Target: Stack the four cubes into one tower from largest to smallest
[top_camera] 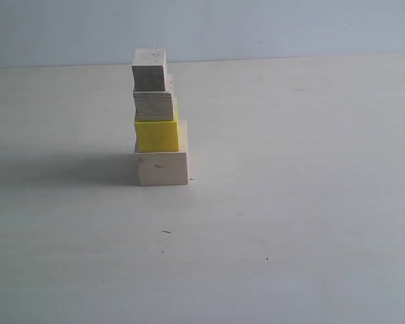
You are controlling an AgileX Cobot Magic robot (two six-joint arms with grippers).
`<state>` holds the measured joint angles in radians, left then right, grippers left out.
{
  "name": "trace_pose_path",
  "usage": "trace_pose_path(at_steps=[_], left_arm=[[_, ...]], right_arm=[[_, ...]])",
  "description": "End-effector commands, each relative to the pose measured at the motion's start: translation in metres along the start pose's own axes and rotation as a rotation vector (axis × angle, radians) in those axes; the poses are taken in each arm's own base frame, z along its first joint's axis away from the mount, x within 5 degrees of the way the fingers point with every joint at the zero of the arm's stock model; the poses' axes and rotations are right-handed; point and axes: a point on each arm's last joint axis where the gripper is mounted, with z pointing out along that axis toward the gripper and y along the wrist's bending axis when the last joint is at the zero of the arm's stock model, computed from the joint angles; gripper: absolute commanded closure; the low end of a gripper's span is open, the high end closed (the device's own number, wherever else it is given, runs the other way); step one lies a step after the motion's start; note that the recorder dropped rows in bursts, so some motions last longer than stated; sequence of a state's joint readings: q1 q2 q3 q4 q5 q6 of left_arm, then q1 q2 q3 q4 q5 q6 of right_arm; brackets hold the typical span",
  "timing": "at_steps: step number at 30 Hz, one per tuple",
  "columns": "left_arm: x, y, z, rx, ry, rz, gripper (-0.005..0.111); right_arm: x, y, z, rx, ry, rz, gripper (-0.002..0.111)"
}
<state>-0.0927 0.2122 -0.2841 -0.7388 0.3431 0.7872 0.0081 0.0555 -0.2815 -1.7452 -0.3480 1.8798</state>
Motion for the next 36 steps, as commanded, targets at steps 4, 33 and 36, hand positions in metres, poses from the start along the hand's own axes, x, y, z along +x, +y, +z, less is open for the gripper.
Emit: trace_pose_path(at_steps=[4,33,36], left_arm=[[0.002,-0.001,0.000,0.007,0.008,-0.011,0.107],[0.061,0.018,-0.013,-0.360,0.027,-0.213,0.107],[0.068,0.018,-0.012,-0.362,0.047,-0.214,0.107]], right_arm=[[0.002,0.000,0.001,0.001,0.008,0.008,0.108],[0.002,0.000,0.001,0.001,0.008,0.008,0.108],[0.002,0.000,0.001,0.001,0.008,0.008,0.108]])
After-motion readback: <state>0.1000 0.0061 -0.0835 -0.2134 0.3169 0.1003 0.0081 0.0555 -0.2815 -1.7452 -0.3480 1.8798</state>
